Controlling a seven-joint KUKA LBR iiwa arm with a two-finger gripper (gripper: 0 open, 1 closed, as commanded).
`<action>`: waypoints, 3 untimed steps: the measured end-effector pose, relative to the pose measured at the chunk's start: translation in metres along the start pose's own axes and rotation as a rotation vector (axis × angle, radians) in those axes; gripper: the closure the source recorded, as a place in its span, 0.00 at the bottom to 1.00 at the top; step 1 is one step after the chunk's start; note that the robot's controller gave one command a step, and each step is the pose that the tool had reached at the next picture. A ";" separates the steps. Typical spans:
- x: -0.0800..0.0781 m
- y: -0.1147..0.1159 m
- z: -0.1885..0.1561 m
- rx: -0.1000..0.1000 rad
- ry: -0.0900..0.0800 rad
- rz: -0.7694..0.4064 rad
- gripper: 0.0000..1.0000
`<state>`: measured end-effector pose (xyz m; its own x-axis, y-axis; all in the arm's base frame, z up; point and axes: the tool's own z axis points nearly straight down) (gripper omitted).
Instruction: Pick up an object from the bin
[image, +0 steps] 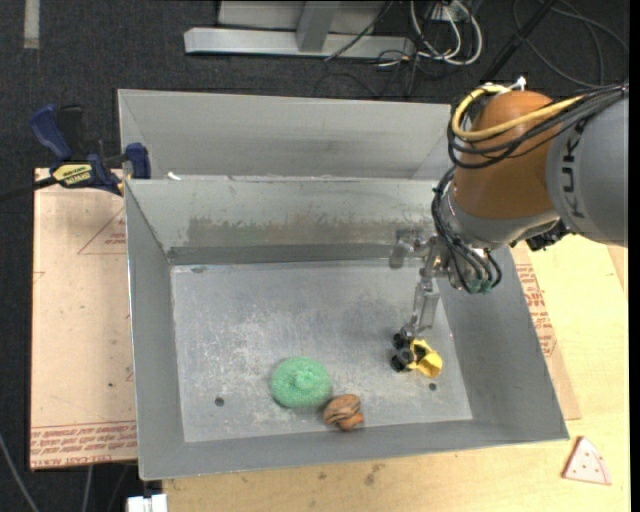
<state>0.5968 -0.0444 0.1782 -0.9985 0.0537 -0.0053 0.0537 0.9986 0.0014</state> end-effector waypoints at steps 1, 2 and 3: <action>0.003 -0.016 0.031 0.000 0.011 0.015 0.00; 0.030 -0.002 0.077 0.001 -0.004 -0.093 0.00; 0.089 0.027 0.107 0.000 0.009 -0.139 0.00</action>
Offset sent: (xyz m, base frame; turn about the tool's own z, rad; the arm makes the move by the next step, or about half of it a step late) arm -0.0610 0.0142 -0.1082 -0.1481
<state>0.5104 -0.0121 0.0706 -0.9964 -0.0848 0.0037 -0.0848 0.9964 0.0015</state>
